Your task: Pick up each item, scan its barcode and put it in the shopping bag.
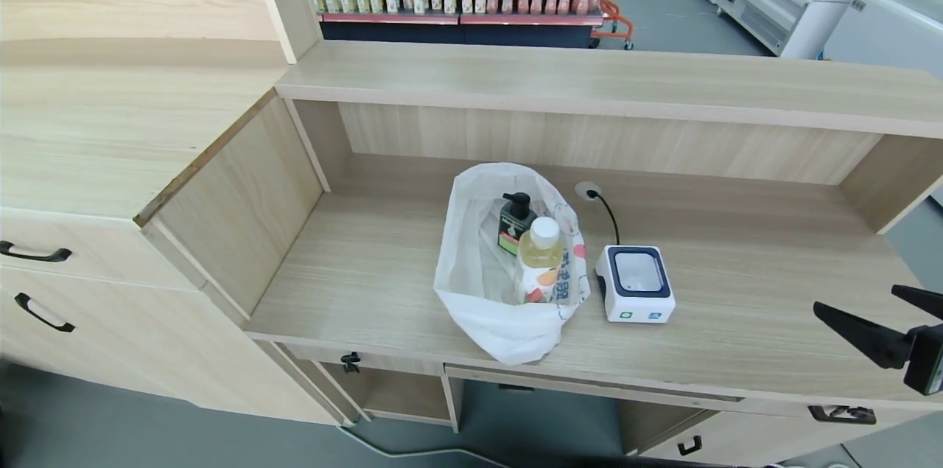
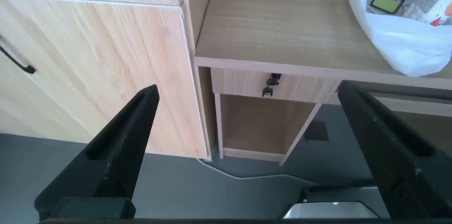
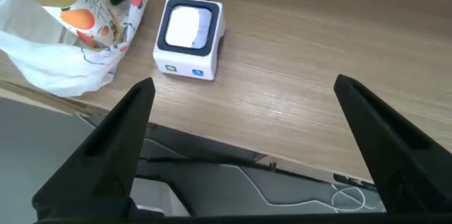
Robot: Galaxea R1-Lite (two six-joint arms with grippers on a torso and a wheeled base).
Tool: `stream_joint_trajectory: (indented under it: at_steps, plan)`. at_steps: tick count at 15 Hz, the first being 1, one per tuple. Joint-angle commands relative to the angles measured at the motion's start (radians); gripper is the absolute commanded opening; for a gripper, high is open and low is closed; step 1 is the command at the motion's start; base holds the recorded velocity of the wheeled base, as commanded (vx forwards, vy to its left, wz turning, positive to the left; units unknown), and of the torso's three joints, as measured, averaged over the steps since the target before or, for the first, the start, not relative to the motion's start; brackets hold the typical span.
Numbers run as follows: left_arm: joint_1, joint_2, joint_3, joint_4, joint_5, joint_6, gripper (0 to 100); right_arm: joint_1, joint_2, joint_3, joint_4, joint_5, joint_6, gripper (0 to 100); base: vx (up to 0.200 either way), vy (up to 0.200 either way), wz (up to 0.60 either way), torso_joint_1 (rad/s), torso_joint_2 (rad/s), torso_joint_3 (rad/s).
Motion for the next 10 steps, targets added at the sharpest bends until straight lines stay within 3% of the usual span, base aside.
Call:
stream_joint_trajectory:
  at_steps: [1, 10]
  plan:
    - [0.000, 0.000, 0.000, -0.001, 0.000, 0.001, 100, -0.023, -0.004, 0.020, -0.002, 0.002, 0.003, 100, 0.000, -0.200, 0.00, 0.007, 0.00, 0.007]
    - [0.000, 0.000, 0.000, -0.001, -0.001, 0.004, 100, -0.046, -0.021, 0.031, -0.005, 0.002, 0.006, 100, 0.000, -0.200, 0.00, 0.004, 0.00, 0.001]
